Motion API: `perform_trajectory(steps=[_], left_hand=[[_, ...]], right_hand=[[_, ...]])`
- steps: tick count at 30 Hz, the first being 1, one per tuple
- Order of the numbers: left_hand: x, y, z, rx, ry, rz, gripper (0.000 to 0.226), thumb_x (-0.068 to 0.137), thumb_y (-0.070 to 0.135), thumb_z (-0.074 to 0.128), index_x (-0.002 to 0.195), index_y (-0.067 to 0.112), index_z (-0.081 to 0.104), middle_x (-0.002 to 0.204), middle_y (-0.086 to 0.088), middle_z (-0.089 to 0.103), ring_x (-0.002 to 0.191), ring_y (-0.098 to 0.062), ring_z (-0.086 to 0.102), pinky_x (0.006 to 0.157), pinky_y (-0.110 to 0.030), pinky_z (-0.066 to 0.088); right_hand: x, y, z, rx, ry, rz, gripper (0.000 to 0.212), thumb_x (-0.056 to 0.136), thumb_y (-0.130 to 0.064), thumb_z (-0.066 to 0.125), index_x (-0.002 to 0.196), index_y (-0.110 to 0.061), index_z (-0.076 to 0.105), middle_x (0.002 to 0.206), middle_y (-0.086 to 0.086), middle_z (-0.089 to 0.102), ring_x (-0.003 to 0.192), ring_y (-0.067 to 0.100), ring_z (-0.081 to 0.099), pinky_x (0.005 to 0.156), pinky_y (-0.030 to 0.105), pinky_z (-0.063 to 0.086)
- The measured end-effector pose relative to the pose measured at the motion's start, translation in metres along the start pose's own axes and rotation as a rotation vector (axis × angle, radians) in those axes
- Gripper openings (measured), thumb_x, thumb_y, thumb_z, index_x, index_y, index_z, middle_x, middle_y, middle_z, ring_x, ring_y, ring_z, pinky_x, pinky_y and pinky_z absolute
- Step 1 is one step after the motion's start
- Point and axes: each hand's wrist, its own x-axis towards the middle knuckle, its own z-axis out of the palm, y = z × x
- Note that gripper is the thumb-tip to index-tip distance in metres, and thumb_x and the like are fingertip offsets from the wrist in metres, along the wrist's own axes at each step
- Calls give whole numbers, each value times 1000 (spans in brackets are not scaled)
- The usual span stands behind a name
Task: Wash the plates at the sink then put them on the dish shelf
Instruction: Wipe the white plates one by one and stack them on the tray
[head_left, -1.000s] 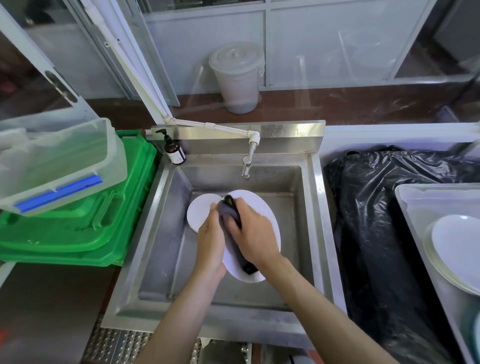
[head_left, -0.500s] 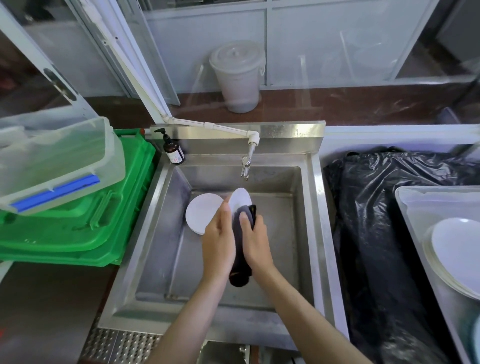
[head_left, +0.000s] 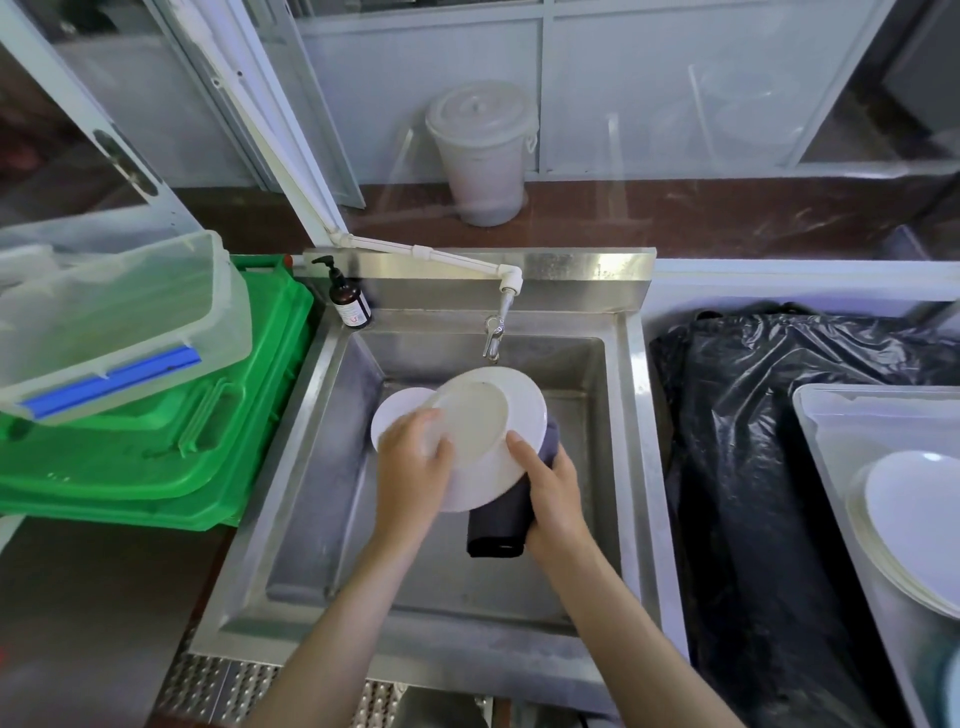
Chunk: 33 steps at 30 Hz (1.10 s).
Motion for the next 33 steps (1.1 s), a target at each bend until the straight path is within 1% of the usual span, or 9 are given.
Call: perform_trajectory(steps=[2, 5, 10, 15, 19, 22, 24, 28, 33], left_hand=[[10, -4, -12, -263, 25, -255, 67, 73, 47, 74, 132, 18, 63, 128, 1, 70, 116, -20, 65, 95, -39, 53], [17, -6, -19, -740, -269, -606, 77, 67, 49, 87, 136, 25, 62, 129, -3, 73, 119, -25, 69, 86, -39, 58], [18, 2, -17, -856, -170, -474, 63, 75, 23, 82, 135, 21, 63, 124, -6, 75, 113, -28, 71, 75, -38, 62], [22, 13, -28, -615, -67, -224, 53, 82, 1, 82, 124, 27, 61, 120, 2, 73, 107, -15, 70, 81, -28, 55], [15, 17, -31, -205, -156, -37, 47, 79, 21, 82, 115, 39, 58, 115, 13, 67, 104, -5, 63, 77, -23, 47], [2, 22, -24, 16, -241, 5, 42, 86, 25, 79, 120, 31, 54, 103, 7, 66, 94, -14, 62, 67, -14, 43], [-9, 31, -20, 75, -295, 21, 37, 88, 30, 77, 115, 31, 52, 92, 8, 66, 83, -12, 60, 63, -13, 42], [-25, 40, -16, 60, -400, 97, 40, 84, 41, 73, 115, 41, 49, 89, 4, 72, 80, -15, 65, 72, -33, 52], [-35, 45, -23, 153, -379, 63, 30, 88, 42, 71, 94, 34, 43, 65, 3, 52, 61, -17, 46, 53, -31, 30]], right_hand=[[-2, -8, -7, -5, -26, -11, 33, 95, -18, 73, 128, -19, 66, 117, 8, 77, 104, 25, 75, 89, 45, 63], [-1, -14, -17, -25, -61, 7, 37, 93, -19, 75, 129, -17, 66, 119, 8, 77, 108, 24, 74, 86, 39, 63], [4, -18, -31, -292, 41, 97, 37, 87, -38, 81, 116, -20, 69, 102, 0, 78, 93, 18, 73, 63, 25, 59], [19, -16, -51, -177, 285, 280, 46, 98, -55, 63, 121, -14, 65, 110, 7, 71, 99, 25, 67, 82, 38, 56], [29, -29, -45, -401, 296, -113, 32, 103, -41, 60, 115, -11, 67, 112, 10, 73, 93, 24, 67, 82, 37, 53], [17, -41, -17, -502, 191, -410, 19, 100, -33, 67, 88, -19, 61, 78, -15, 65, 83, 8, 63, 71, 17, 48], [13, -43, 5, -587, 86, -571, 28, 96, -29, 73, 80, -14, 55, 70, -4, 57, 68, 6, 54, 63, 17, 43], [15, -34, 29, -900, 18, -904, 42, 90, -33, 75, 77, -31, 35, 67, -11, 43, 62, 11, 46, 61, 23, 40], [26, -29, 16, -690, 200, -742, 39, 97, -30, 67, 73, -12, 42, 64, 1, 47, 61, 22, 47, 59, 44, 46]])
